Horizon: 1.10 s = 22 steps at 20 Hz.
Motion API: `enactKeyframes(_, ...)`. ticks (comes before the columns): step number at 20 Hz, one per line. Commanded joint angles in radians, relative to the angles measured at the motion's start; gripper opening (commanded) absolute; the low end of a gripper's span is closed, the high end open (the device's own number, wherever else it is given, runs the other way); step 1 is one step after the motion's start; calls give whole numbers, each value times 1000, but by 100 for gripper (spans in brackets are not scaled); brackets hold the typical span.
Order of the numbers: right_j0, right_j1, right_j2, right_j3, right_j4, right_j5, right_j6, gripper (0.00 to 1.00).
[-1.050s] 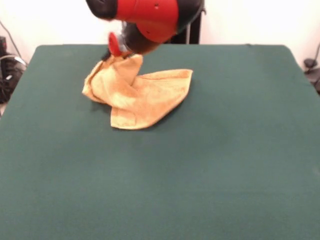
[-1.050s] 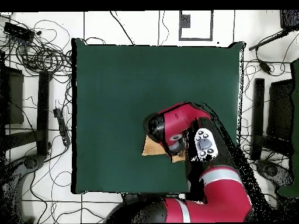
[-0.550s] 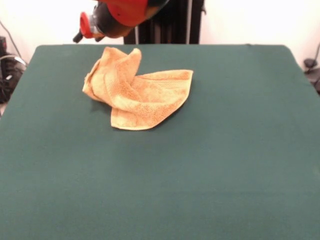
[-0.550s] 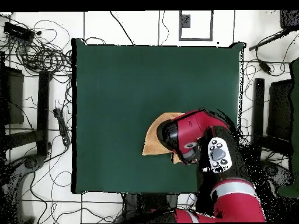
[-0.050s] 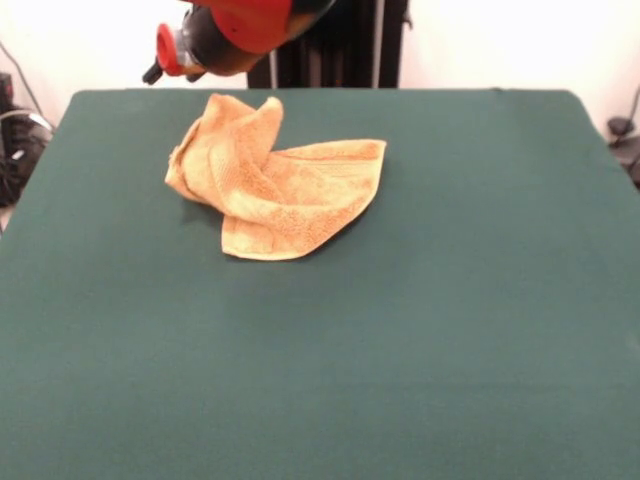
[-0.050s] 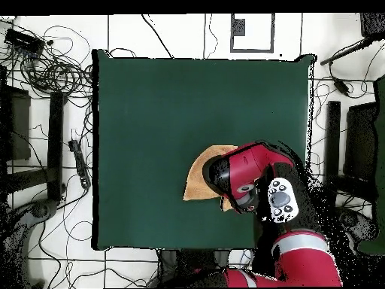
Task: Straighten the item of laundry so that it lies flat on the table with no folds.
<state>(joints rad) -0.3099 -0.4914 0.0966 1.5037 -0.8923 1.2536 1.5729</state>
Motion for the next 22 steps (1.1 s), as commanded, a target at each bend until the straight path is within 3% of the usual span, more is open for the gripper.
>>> enactKeyframes(1, 12, 38, 105, 99, 75, -61, -80, 100)
enactKeyframes(9, 2, -67, 162, 181, 269, -75, -37, 100)
enactKeyframes(15, -37, -146, 225, 285, 384, -391, 76, 100)
enactKeyframes(22, -16, -164, 198, 292, 446, -507, 130, 100)
